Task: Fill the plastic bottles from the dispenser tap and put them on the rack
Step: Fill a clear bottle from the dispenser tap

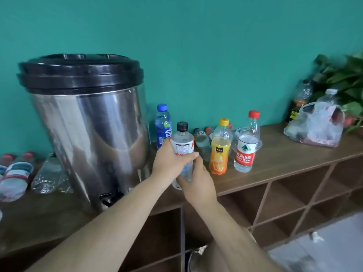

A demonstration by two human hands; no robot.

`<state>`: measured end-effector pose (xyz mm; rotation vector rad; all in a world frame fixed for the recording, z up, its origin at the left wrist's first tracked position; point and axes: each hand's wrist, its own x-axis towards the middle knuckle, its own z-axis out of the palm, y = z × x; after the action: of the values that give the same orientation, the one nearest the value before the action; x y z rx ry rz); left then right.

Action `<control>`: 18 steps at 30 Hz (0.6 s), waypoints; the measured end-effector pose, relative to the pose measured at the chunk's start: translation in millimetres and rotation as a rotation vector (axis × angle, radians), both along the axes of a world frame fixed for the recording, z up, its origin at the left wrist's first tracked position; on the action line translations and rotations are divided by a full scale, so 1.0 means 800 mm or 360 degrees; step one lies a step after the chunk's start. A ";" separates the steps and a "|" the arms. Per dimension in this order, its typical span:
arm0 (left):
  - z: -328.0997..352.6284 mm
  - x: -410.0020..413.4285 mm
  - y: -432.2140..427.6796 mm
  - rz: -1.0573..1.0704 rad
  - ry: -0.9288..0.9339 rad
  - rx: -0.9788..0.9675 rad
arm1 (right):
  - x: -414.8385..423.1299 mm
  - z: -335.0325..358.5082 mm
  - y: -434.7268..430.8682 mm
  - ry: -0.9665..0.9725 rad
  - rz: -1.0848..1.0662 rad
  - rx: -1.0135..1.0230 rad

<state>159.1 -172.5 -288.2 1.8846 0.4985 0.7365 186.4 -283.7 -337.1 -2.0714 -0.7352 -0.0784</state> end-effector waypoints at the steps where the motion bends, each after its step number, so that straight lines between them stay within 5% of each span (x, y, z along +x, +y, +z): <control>1: -0.002 0.015 0.006 -0.0027 0.0018 -0.0005 | 0.012 -0.001 0.007 0.0026 -0.0023 -0.0016; 10: 0.001 0.129 0.037 0.0222 0.0132 0.0199 | 0.109 -0.015 0.078 0.0048 -0.0139 0.0136; 18: 0.016 0.179 0.054 0.0433 0.0256 0.0754 | 0.181 -0.005 0.143 0.0028 -0.0195 0.0106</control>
<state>301.9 -129.0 -275.6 2.3585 0.7416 0.9470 331.1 -169.3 -341.3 -2.0493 -0.5871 -0.1512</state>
